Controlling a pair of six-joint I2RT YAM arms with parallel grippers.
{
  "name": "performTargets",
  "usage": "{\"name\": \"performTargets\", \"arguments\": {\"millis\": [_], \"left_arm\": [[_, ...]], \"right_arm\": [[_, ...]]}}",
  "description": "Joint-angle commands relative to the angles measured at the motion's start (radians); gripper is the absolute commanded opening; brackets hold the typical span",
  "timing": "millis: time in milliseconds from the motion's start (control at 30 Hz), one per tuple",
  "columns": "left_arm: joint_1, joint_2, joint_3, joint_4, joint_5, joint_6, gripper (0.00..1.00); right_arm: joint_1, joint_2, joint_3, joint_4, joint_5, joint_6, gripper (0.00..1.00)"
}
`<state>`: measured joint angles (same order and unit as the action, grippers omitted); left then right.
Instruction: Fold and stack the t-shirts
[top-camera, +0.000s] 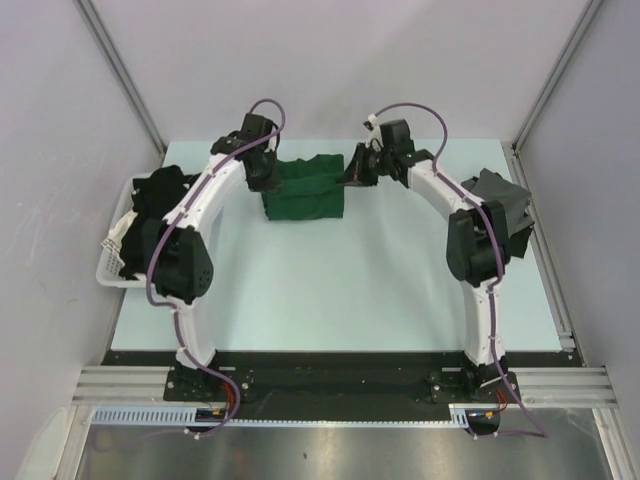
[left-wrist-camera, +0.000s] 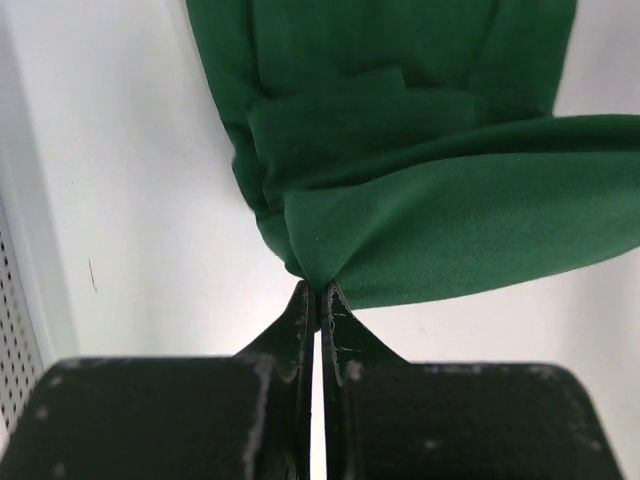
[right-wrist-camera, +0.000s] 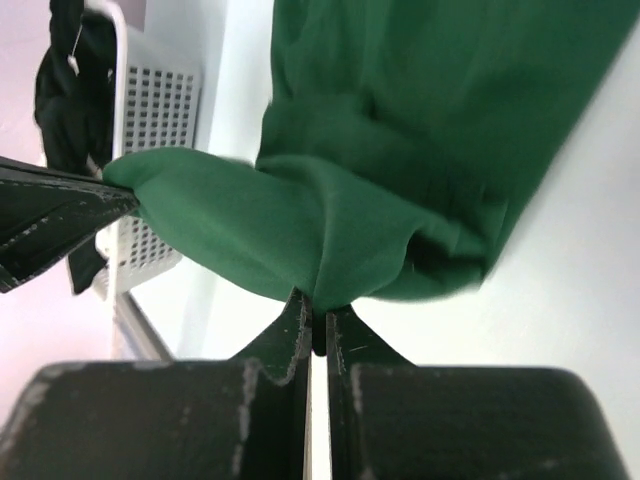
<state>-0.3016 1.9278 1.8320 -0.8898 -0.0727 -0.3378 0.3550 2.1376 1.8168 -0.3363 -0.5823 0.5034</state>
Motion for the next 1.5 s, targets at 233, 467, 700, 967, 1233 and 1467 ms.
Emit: {"name": "performTargets", "arguments": {"millis": [233, 467, 700, 967, 1233, 1467], "left_arm": [[0.064, 0.250, 0.334, -0.037, -0.065, 0.013, 0.00], [0.087, 0.350, 0.438, -0.014, -0.059, 0.013, 0.00], [0.096, 0.378, 0.405, 0.089, -0.067, -0.009, 0.00], [0.108, 0.401, 0.392, 0.199, -0.102, -0.030, 0.00], [0.130, 0.416, 0.392, 0.294, -0.156, -0.021, 0.00], [0.153, 0.444, 0.392, 0.350, -0.171, -0.020, 0.00]], "right_arm": [[-0.060, 0.381, 0.593, -0.221, -0.024, -0.052, 0.00], [-0.100, 0.443, 0.621, -0.100, -0.063, 0.012, 0.02], [-0.113, 0.482, 0.627, -0.001, -0.077, 0.017, 0.03], [-0.114, 0.502, 0.604, 0.140, -0.085, 0.018, 0.03], [-0.094, 0.528, 0.607, 0.266, -0.096, 0.041, 0.04], [-0.083, 0.553, 0.624, 0.325, -0.062, 0.040, 0.02]]}}
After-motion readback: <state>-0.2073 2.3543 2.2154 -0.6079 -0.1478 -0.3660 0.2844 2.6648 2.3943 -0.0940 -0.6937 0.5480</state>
